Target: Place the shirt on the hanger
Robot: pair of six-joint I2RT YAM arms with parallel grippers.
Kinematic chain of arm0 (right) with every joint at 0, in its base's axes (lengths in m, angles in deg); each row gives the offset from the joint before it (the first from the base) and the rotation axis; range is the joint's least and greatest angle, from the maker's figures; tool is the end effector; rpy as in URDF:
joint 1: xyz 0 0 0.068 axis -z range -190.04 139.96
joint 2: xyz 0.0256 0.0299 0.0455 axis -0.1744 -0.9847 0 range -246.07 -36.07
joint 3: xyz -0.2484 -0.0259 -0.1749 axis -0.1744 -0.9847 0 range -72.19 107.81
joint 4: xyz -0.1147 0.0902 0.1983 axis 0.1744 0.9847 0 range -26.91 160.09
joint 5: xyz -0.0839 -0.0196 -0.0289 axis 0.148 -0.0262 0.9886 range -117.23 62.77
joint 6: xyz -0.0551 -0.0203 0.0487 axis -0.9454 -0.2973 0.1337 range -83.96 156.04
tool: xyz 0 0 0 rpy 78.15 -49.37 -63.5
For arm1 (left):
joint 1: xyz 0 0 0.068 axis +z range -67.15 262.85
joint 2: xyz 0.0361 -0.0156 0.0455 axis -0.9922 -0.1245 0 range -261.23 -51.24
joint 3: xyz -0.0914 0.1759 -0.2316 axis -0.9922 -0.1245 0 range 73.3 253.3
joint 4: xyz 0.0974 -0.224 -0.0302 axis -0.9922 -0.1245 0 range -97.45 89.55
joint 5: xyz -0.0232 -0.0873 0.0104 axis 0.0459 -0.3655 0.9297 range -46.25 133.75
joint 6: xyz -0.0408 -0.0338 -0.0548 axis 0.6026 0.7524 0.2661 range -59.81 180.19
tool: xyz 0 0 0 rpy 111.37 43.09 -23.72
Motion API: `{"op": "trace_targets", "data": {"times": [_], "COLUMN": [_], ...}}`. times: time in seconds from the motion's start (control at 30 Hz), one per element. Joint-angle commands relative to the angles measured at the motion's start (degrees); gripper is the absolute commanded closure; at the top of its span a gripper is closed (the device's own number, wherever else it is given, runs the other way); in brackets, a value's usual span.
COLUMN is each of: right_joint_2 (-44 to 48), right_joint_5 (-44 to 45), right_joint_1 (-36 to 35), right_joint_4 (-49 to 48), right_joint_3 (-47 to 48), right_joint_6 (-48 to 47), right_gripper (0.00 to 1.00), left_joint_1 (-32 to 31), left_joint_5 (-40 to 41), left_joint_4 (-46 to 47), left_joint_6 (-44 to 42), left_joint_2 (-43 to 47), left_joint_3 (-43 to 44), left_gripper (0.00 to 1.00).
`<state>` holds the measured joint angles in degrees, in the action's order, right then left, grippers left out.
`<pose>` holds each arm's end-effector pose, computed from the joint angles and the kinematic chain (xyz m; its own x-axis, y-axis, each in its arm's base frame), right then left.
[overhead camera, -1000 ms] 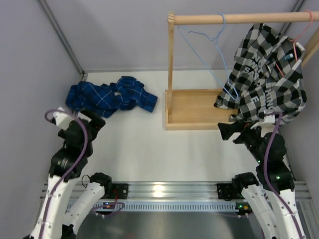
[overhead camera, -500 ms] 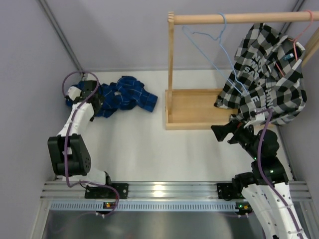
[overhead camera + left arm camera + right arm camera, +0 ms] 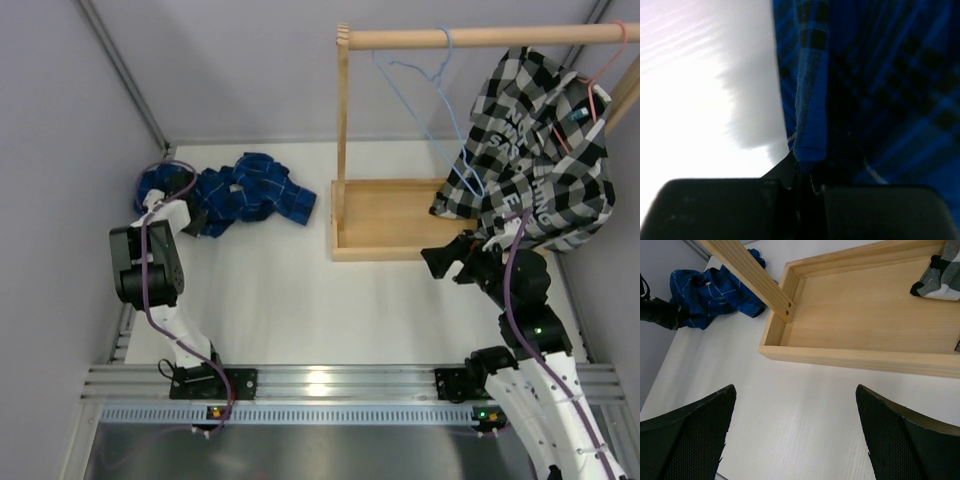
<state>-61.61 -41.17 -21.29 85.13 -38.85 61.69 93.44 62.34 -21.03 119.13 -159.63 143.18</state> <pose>0.0978 0.0353 0.2984 -0.3985 0.3491 -0.8482 -0.2727 0.8378 0.4730 0.3888 0.0936 0.1840 -0.1481 -0.8537 -0.4992 -0.8954 0.3301 -0.2988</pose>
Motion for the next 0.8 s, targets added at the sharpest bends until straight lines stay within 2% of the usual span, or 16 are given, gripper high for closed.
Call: {"op": "trace_targets", "data": {"times": [0.0,0.1,0.13,0.2,0.23,0.33,0.4,0.43,0.57,0.6,0.67,0.77], "right_joint_2": [-1.7,-3.8,-4.5,-6.2,-6.7,-9.1,-11.0,-11.7,-13.0,-12.7,-11.8,-10.8], "right_joint_5": [0.2,-5.8,-11.9,-18.9,-25.0,-30.8,-30.6,-29.2,-24.8,-24.2,-22.3,-19.3], "right_joint_1": [-0.2,-0.2,-0.2,-0.4,-0.4,-3.0,-7.5,-9.2,-19.5,-20.8,-24.0,-28.1], "right_joint_4": [-5.6,-9.4,-11.0,-15.5,-20.9,-27.9,-25.8,-21.8,-14.0,-13.8,-14.5,-16.3], "right_joint_3": [-0.1,0.1,0.1,-0.6,-0.9,-0.4,3.4,5.1,12.2,13.2,13.1,11.2], "right_joint_6": [0.1,0.4,0.6,2.6,3.9,7.4,4.2,2.5,-5.0,-5.4,-4.4,-2.8], "right_gripper": [0.01,0.01,0.01,0.0,0.01,0.0,0.0,0.0,0.01,0.01,0.0,0.01], "left_joint_1": [-0.2,-2.8,-4.2,-9.7,-12.4,-23.7,-26.6,-27.3,-27.4,-27.4,-27.4,-27.7], "left_joint_5": [-1.7,-3.5,-3.4,-2.9,-2.7,0.1,-1.1,-2.9,-17.5,-24.4,-30.3,-39.7], "left_joint_4": [4.4,4.2,4.0,3.1,2.0,-3.9,-8.5,-9.6,-10.7,-10.7,-10.7,-10.4], "left_joint_6": [1.8,-5.3,-8.0,-15.2,-17.6,-24.9,-28.1,-29.0,-31.3,-30.9,-29.2,-26.4], "left_joint_2": [10.8,19.4,25.8,32.4,38.0,46.4,49.0,50.6,52.0,51.5,50.6,49.2], "left_joint_3": [-3.2,-1.9,-1.0,0.7,3.1,10.1,14.6,19.1,26.6,27.1,27.1,21.8], "left_gripper": [1.0,1.0,1.0,1.0,1.0,1.0,1.0,1.0,1.0,1.0,1.0,1.0]}}
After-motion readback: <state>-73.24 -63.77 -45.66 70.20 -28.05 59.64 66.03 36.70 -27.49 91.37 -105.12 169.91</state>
